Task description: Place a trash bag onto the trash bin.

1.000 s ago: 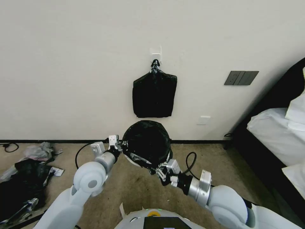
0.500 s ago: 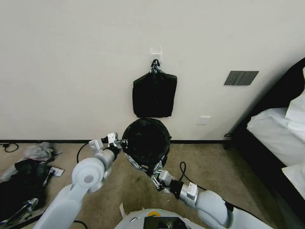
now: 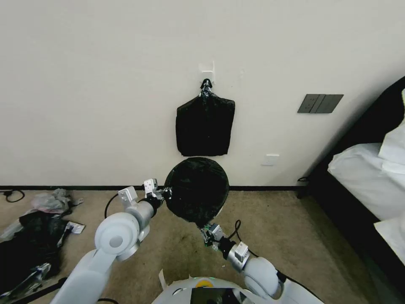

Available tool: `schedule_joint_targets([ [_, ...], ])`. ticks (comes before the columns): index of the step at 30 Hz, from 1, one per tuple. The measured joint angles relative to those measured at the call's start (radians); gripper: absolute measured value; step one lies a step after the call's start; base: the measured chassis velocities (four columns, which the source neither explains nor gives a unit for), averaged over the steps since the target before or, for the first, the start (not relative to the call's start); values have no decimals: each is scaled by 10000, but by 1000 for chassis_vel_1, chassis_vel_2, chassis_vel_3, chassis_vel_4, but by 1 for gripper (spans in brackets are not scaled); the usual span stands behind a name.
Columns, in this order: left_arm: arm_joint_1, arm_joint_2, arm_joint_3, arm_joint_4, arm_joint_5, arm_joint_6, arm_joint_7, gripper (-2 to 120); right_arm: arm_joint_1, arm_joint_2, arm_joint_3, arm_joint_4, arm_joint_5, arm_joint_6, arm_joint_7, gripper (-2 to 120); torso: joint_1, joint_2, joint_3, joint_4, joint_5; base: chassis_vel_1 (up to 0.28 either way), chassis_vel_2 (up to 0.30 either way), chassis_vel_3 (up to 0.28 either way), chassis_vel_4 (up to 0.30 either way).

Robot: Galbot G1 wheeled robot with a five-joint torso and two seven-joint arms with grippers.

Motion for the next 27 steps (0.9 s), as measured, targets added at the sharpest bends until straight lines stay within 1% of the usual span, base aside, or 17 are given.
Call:
schedule_joint_targets([
  [1, 0, 0, 0, 0, 0, 0, 0, 1, 0, 0, 0, 0, 0, 0, 0, 0, 0, 0, 0, 0, 0, 0, 0, 0, 0],
  [4, 189, 0, -62, -106, -1, 40, 4, 1, 135, 178, -11, -250, 870, -209, 218, 0, 0, 0, 1, 0, 0, 0, 0, 0, 0],
  [9, 351, 27, -96, -184, 5, 95, 11, 1, 198, 261, 26, -429, 1427, -413, 305, 0, 0, 0, 0, 0, -1, 0, 0, 0, 0],
  [17, 377, 80, -141, -192, 5, 127, 11, 1, 76, 226, 87, -588, 1535, -489, 296, 0, 0, 0, 0, -1, 0, 0, 0, 0, 0],
  [25, 485, 33, -153, -192, 35, 129, 11, 1, -24, 213, 123, -487, 1546, -527, 283, 0, 0, 0, 0, 1, 0, 0, 0, 0, 0],
  [26, 484, 30, -156, -156, 39, 129, 14, 1, -84, 213, 145, -415, 1542, -528, 280, 0, 0, 0, 0, 1, 0, 0, 0, 0, 0],
  [27, 465, 29, -156, -102, 43, 128, 15, 1, -156, 207, 165, -354, 1535, -526, 273, 5, 0, 0, 0, 0, 0, 0, 0, 0, 0],
])
